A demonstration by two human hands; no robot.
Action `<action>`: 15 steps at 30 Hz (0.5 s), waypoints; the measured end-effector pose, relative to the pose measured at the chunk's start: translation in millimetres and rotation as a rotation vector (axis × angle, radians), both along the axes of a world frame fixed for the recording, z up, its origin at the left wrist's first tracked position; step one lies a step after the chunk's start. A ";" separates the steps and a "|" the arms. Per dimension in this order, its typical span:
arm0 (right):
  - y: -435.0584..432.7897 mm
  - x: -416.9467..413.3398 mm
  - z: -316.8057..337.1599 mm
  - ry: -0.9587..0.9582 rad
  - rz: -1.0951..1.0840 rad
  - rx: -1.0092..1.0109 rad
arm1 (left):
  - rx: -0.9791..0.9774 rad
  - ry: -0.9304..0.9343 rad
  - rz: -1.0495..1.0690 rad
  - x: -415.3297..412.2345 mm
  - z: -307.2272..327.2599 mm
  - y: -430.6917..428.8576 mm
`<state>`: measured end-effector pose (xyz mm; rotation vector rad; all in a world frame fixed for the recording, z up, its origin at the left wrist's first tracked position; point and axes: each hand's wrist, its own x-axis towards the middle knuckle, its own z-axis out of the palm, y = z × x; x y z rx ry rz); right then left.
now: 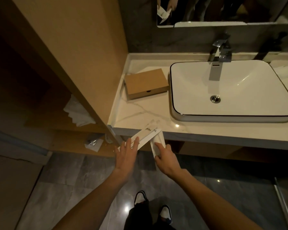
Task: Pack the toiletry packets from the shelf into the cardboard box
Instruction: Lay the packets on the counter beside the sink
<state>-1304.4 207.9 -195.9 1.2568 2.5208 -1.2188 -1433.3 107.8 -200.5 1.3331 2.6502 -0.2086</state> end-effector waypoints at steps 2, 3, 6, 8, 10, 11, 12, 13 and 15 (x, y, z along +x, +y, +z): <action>14.0 -6.4 4.5 -0.010 -0.006 0.010 | -0.004 0.018 0.001 -2.3 4.0 12.2; 20.8 -10.0 6.7 -0.015 -0.014 0.013 | -0.010 0.015 0.003 -3.6 4.9 17.5; 39.0 -20.2 10.4 -0.012 -0.039 0.024 | -0.017 -0.002 -0.012 -9.8 7.0 32.5; 51.2 -27.0 10.8 -0.009 -0.056 0.030 | -0.016 0.010 -0.029 -17.1 5.1 43.8; 62.6 -35.2 9.6 -0.013 -0.070 0.018 | -0.016 -0.004 -0.040 -26.5 2.7 55.3; 68.3 -40.7 8.6 -0.014 -0.081 0.007 | -0.023 -0.017 -0.046 -31.9 0.6 62.1; 73.8 -46.8 7.2 -0.012 -0.097 -0.004 | -0.027 -0.034 -0.053 -37.0 -1.1 68.9; 79.1 -53.2 6.2 -0.012 -0.117 -0.017 | -0.033 -0.051 -0.056 -42.1 -2.7 75.8; 89.5 -67.0 2.5 -0.008 -0.156 -0.041 | -0.047 -0.077 -0.060 -53.4 -6.2 89.5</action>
